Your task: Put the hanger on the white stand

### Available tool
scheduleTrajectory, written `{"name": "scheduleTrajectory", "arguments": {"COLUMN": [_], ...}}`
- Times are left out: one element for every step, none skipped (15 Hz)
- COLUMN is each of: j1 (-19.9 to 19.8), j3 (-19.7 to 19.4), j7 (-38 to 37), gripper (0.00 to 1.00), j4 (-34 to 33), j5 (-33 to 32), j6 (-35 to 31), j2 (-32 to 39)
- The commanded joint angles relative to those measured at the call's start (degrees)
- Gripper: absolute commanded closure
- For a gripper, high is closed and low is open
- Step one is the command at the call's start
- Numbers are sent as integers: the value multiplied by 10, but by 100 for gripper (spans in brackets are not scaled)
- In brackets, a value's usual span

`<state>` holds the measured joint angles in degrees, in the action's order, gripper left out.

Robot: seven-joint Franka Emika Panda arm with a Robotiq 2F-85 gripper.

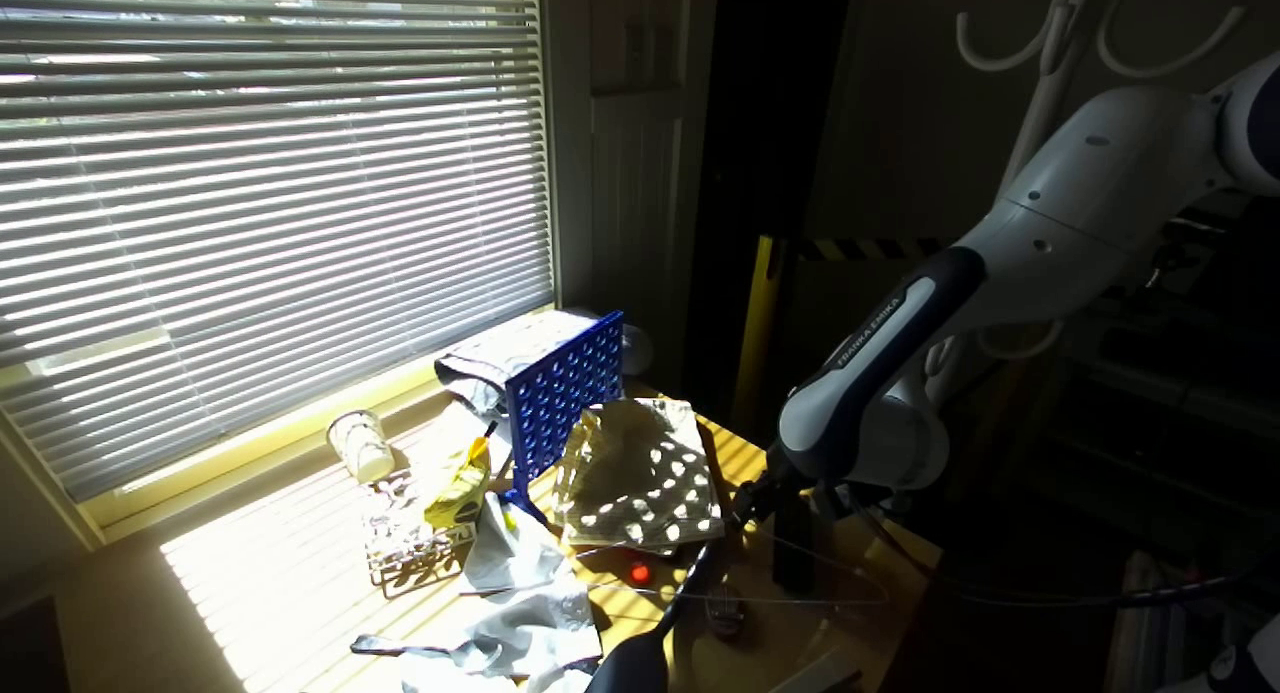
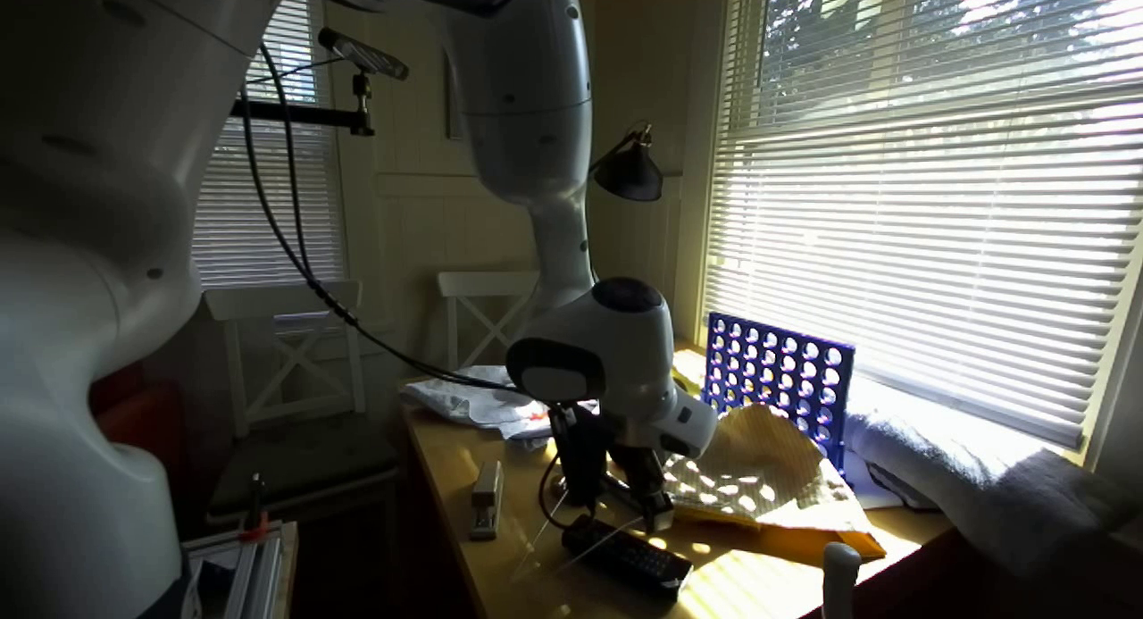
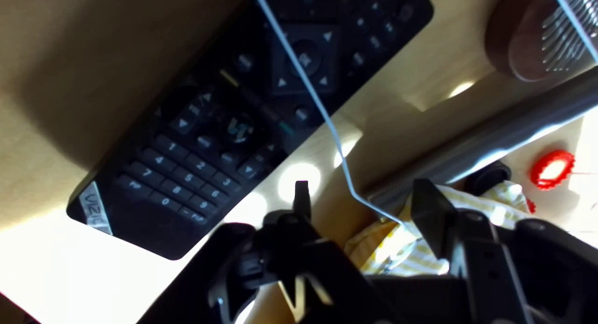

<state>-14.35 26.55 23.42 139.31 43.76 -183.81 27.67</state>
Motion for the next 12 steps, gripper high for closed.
{"name": "scheduleTrajectory", "arguments": {"j1": [15, 18, 20, 22, 22, 21, 21, 18, 16, 15, 12, 9], "j3": [-18, -21, -22, -24, -24, -23, -23, -20, -18, -16, -14, -11], "j7": [2, 2, 2, 2, 2, 2, 1, 2, 2, 2, 2, 3], "gripper": [65, 66, 72, 81, 87, 94, 99, 100, 100, 100, 100, 99], "j4": [7, 8, 7, 7, 6, 4, 3, 3, 3, 2, 2, 2], "j5": [-10, -10, -10, -10, -9, -8, -8, -7, -6, -5, -3, -2], "j6": [20, 21, 23, 26, 30, 32, 35, 39, 42, 43, 43, 44], "j2": [-7, -7, -6, -6, -6, -4, -4, -5, -7, -8, -10, -12]}}
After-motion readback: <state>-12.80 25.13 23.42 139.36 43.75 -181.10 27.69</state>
